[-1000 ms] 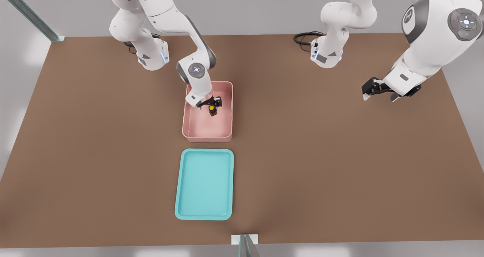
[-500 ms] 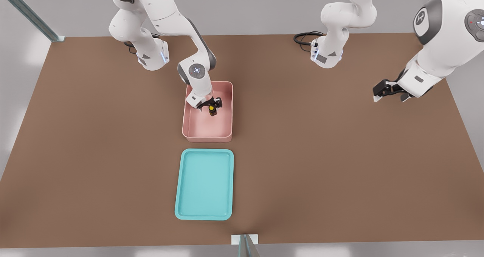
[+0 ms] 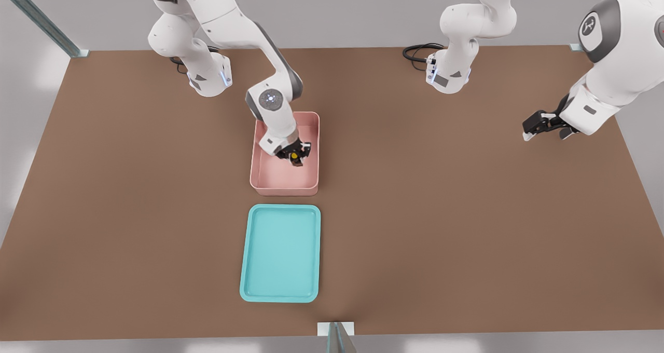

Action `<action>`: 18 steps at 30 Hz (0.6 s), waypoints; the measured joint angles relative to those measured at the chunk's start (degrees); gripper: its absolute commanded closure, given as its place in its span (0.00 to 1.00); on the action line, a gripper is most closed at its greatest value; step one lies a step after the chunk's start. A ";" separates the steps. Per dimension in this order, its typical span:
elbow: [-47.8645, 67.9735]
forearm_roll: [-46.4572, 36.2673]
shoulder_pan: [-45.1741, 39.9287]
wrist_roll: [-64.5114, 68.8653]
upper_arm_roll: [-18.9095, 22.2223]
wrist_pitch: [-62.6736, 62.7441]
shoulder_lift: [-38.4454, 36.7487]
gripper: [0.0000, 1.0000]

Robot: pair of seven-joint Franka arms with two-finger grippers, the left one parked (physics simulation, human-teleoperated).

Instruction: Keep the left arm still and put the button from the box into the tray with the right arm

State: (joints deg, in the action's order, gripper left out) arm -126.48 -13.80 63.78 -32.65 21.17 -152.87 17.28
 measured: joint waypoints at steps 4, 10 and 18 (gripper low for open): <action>15.53 -0.13 -7.46 2.66 0.54 9.44 2.85 0.53; 47.01 -4.88 -20.48 9.71 0.05 20.73 23.94 0.54; 59.08 -10.42 -26.02 19.79 0.00 26.44 33.68 0.00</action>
State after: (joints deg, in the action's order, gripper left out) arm -67.39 -24.21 37.76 -12.86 21.17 -126.43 50.95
